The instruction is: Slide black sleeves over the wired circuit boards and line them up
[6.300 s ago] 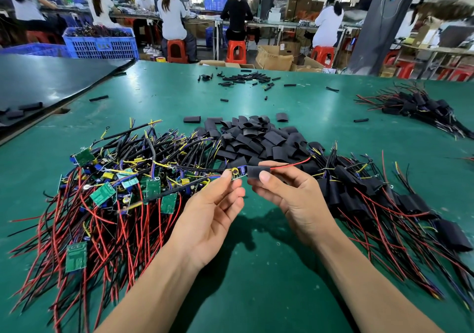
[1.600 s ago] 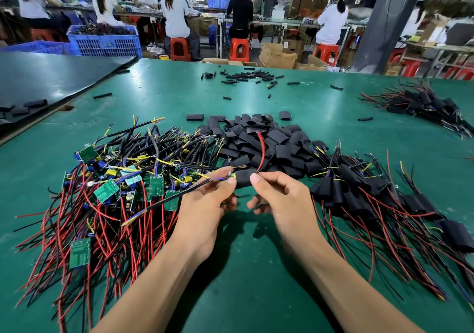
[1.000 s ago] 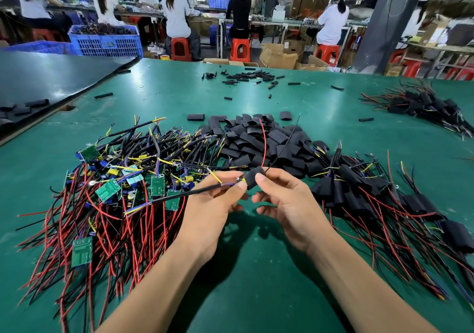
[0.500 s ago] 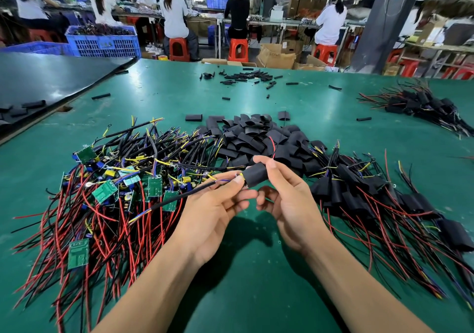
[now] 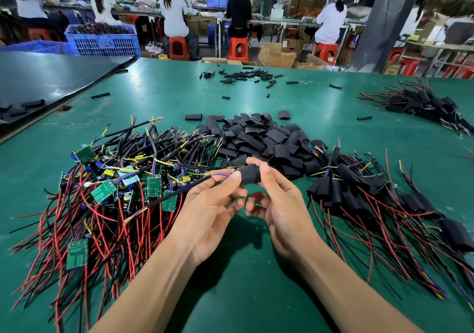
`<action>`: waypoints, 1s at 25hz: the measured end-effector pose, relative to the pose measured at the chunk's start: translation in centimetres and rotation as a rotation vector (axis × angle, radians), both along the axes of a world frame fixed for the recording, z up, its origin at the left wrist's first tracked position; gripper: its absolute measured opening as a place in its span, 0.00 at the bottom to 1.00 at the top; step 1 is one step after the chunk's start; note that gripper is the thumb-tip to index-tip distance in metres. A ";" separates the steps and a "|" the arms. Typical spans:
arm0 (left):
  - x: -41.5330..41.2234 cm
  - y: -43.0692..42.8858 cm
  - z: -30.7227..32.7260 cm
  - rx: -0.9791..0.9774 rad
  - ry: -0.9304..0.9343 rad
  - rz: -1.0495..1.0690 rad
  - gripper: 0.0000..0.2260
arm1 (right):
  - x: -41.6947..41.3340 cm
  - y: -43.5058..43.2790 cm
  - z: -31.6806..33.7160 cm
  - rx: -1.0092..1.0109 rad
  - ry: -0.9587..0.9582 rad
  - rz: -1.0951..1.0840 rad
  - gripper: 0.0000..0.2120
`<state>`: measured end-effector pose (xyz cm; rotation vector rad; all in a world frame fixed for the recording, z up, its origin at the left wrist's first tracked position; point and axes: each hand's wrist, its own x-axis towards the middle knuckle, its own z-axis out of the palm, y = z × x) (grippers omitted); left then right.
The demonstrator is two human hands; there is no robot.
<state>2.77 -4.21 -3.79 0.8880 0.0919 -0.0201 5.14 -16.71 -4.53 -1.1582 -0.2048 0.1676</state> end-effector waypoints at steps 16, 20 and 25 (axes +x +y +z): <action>0.1 0.3 -0.2 0.061 0.028 -0.028 0.19 | 1.1 -1.3 0.1 -0.017 -0.015 -0.118 0.06; 0.2 -0.2 -0.4 0.147 0.026 0.116 0.15 | 1.3 -1.6 -0.1 -0.090 -0.078 -0.213 0.08; 0.2 -0.1 -0.3 0.133 0.065 0.115 0.11 | 1.3 -1.5 -0.3 -0.059 -0.071 -0.268 0.08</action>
